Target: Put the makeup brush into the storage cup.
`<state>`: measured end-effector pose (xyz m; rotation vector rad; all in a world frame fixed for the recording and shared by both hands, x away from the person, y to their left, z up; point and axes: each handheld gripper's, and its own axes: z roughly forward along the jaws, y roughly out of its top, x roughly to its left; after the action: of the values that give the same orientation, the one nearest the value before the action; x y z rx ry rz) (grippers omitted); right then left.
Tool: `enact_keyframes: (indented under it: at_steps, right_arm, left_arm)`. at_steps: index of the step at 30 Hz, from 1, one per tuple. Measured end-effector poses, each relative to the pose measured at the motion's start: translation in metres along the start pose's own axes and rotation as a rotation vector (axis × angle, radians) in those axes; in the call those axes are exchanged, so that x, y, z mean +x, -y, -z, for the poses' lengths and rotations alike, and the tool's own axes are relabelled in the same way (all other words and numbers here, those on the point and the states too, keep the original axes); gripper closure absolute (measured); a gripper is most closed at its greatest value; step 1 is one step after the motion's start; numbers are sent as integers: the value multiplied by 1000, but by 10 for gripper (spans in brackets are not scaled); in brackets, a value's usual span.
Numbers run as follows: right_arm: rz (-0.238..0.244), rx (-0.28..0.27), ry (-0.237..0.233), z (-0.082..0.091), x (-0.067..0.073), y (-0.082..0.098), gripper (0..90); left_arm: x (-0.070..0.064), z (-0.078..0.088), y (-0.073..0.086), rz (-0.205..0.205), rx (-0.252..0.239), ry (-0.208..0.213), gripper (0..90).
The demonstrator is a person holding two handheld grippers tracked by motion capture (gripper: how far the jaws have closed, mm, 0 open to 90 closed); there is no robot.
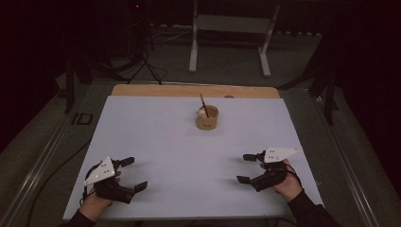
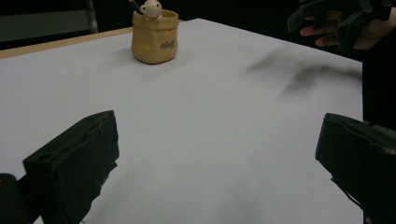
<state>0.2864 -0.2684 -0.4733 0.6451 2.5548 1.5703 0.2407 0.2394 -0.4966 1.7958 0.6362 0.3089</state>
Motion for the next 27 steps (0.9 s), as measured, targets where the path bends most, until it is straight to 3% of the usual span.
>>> enact_keyframes:
  at_steps: [1, 7, 13, 17, 19, 27]
  right_arm:
    - [-4, -6, -13, 1, 0, 3, 135]
    - [22, 10, 10, 7, 5, 19, 135]
    - [7, -5, 36, 16, 7, 31, 134]
    - [-4, -10, 47, 21, 6, 38, 134]
    - [-5, -3, 55, 21, 6, 40, 133]
    - [-5, -1, 60, 23, 6, 44, 134]
  left_arm:
    - [0, 0, 0, -3, -3, 3, 6]
    - [-2, -1, -1, -15, -9, 27, 6]
    - [-3, 0, -1, -21, -33, 46, 6]
    - [-3, -1, -1, -18, -34, 63, 6]
    - [-4, -4, 0, -26, -10, 83, 6]
    - [-2, -4, 2, -16, -12, 78, 6]
